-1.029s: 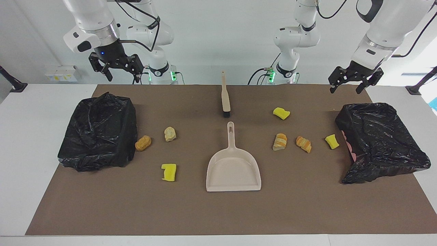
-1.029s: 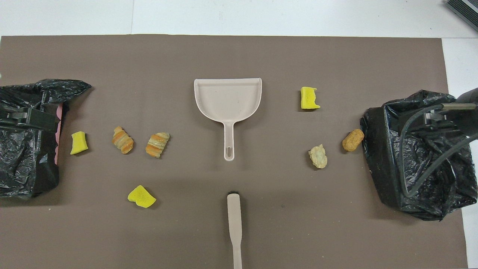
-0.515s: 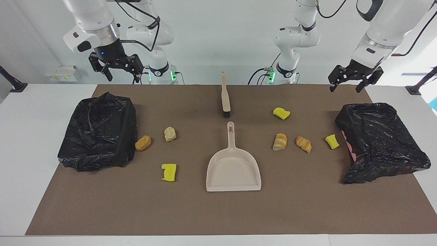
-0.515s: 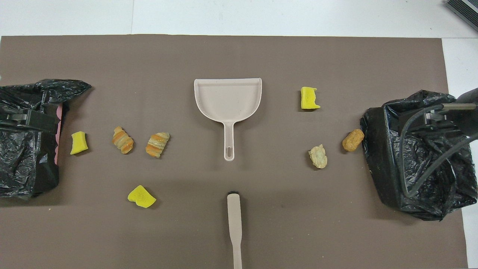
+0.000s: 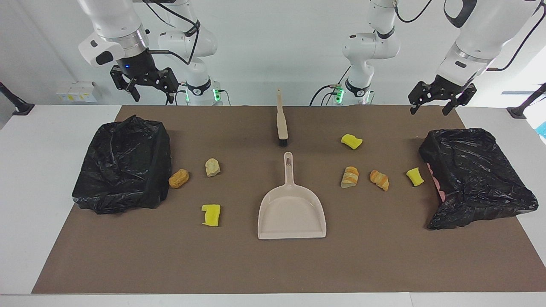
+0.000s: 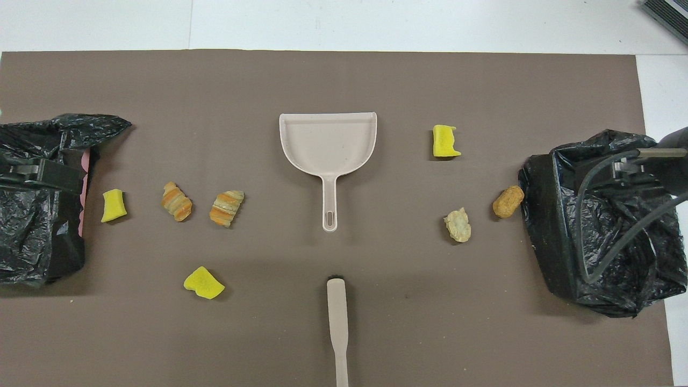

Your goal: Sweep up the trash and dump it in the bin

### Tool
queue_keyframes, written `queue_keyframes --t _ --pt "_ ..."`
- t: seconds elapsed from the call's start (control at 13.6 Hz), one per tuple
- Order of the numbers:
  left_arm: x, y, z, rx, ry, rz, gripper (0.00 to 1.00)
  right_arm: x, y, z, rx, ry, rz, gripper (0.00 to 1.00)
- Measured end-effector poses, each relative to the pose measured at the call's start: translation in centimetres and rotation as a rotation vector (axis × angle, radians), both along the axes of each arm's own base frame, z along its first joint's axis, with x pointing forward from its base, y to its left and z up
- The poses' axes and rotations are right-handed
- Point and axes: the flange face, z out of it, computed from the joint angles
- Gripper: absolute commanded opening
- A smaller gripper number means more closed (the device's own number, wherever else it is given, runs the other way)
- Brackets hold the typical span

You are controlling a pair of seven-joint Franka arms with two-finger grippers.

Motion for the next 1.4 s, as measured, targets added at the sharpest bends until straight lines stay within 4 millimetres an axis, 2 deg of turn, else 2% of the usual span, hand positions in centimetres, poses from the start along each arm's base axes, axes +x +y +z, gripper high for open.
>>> queue_keyframes --t 0.15,0.22,0.29,0.44,0.66,1.03,1.25,1.4 --pt "-0.7 -0.7 -0.7 -0.022 0.020 -0.006 1.00 0.0 0.0 0.0 0.000 0.000 0.000 1.00" --pt "-1.1 -1.8 -1.1 -0.025 0.027 -0.025 1.00 0.0 0.0 0.0 0.000 0.000 0.000 1.00" --pt "-1.5 -3.3 -1.7 -0.026 0.030 -0.045 1.00 0.0 0.1 0.0 0.001 0.000 0.001 1.00" --pt "-2.5 -7.8 -3.1 -0.023 0.018 -0.068 1.00 0.0 0.5 -0.1 0.003 0.002 0.009 1.00" --pt "-4.9 -13.8 -5.5 -0.024 -0.010 -0.090 1.00 0.6 2.2 -0.8 0.030 -0.002 0.009 1.00" --pt "-11.9 -22.3 -9.4 -0.015 -0.011 -0.087 1.00 4.6 7.5 -4.1 0.054 -0.038 -0.009 1.00" --pt "-15.4 -25.4 -10.8 -0.003 -0.005 -0.111 1.00 8.1 11.5 -6.5 0.072 -0.075 0.020 1.00" --pt "-18.3 -27.8 -13.1 0.014 0.010 -0.129 1.00 9.5 14.4 -8.4 0.073 -0.102 0.032 1.00"
